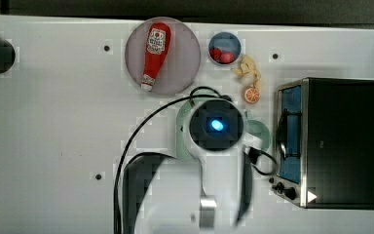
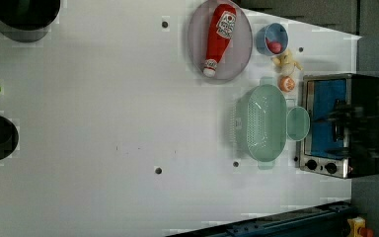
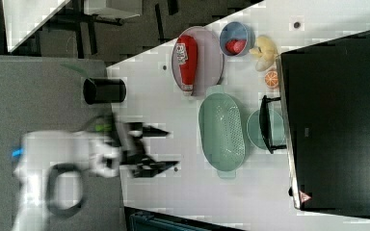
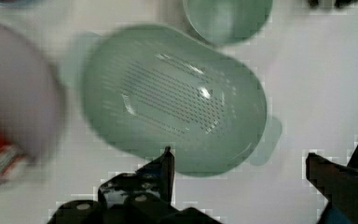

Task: Drag strainer right to left.

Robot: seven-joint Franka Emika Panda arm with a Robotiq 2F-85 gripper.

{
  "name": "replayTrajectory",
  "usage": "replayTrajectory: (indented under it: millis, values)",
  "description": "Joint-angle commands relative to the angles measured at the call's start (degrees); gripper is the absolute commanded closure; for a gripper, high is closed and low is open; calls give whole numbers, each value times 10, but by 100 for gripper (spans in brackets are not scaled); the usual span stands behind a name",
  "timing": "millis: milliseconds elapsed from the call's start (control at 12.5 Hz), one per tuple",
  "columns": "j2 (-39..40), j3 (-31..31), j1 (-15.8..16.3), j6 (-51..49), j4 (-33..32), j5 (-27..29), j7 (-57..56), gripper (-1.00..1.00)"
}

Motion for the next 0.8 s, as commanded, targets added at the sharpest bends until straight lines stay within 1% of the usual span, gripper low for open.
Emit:
replayTrajectory:
  millis: [80,560,800]
  values:
    - [37,6,9,56,-29,7,101,-100]
    - [189,7,12,269,-52,7,214,-100]
    - [245,7,18,354,-67,7,225,-100]
